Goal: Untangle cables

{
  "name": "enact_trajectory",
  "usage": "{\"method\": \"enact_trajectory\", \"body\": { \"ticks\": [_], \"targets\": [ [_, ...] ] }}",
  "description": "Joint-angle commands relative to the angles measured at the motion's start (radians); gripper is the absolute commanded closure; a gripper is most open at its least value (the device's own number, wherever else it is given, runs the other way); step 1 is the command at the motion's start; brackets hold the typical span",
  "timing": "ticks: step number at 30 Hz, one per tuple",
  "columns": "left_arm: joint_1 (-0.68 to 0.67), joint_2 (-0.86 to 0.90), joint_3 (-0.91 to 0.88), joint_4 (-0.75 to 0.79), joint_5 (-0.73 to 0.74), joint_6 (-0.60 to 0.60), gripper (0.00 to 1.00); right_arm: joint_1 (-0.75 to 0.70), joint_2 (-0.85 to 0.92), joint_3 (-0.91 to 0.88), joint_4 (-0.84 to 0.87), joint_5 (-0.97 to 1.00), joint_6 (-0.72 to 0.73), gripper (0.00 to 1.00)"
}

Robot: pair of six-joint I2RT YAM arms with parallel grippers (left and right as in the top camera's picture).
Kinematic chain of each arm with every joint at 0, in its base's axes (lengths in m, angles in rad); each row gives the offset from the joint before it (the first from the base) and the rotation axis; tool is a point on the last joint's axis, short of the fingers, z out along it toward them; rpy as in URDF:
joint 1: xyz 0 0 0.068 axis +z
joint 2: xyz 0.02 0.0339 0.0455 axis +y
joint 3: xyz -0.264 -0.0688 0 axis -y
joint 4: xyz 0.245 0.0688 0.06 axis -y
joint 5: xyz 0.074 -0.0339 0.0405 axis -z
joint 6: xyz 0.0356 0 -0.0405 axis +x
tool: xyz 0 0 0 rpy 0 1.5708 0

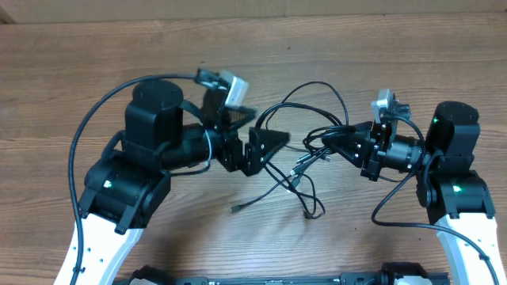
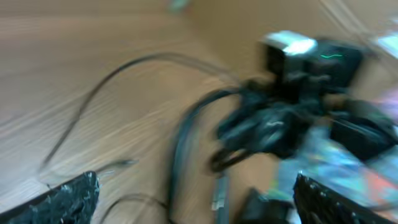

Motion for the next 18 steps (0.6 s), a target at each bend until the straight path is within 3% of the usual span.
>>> {"method": "enact_trajectory", "body": {
  "ticks": [1, 6, 11, 14, 18],
  "targets": [
    [0.005, 0.001, 0.014, -0.085, -0.309, 0.043, 0.00, 0.005, -0.003, 0.016, -0.024, 0.034, 0.011, 0.95],
    [0.005, 0.001, 0.014, -0.103, -0.328, 0.196, 0.00, 0.005, -0.002, 0.016, -0.185, 0.243, 0.059, 0.96],
    [-0.004, 0.001, 0.014, -0.103, -0.303, 0.361, 0.00, 0.005, -0.003, 0.016, -0.282, 0.252, 0.074, 0.96],
    [-0.025, 0.001, 0.014, -0.105, -0.224, 0.465, 0.00, 0.005, -0.003, 0.016, -0.284, 0.274, 0.192, 0.96],
    [-0.070, 0.001, 0.014, -0.125, -0.158, 0.639, 0.03, 0.005, -0.003, 0.016, -0.286, 0.340, 0.576, 0.96]
  ]
}}
